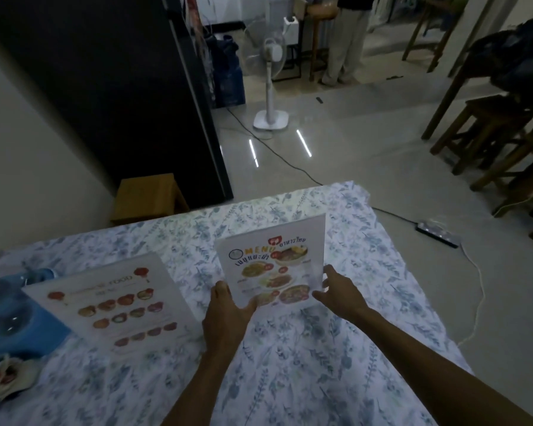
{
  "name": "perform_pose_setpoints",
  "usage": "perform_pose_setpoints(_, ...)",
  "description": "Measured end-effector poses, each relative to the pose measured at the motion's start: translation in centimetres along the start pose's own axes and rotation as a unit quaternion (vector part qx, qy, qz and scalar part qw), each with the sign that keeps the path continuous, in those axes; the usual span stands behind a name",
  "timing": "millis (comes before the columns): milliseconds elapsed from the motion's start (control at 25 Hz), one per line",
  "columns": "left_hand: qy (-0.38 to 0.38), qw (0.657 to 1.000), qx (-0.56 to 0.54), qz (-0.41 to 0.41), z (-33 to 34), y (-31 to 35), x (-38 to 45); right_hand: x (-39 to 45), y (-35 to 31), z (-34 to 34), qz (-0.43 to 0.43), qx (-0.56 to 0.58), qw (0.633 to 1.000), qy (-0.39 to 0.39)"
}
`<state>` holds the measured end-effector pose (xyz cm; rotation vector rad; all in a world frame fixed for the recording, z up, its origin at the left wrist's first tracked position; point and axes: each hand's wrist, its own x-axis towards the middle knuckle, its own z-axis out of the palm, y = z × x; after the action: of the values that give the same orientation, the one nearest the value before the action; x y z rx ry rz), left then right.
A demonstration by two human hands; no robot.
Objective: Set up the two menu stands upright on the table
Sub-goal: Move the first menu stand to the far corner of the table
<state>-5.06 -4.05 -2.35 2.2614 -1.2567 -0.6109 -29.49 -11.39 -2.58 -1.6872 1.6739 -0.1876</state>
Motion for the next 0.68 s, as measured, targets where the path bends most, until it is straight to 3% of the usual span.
perform_pose_setpoints(200,-0.010,0.999,-0.038,-0.032,1.7,0.2,-0.1,1.1,1.0,1.6,-0.045,0.017,0.998,-0.034)
perform_pose_setpoints(400,-0.084,0.994,-0.044,-0.049,2.9,-1.7,-0.4,1.6,2.8,2.7,-0.027,0.019,0.998,-0.051)
perform_pose_setpoints(680,-0.121,0.992,-0.019,-0.024,3.2,-3.6,0.2,0.9,3.6,4.4,-0.006,0.020,1.000,0.007)
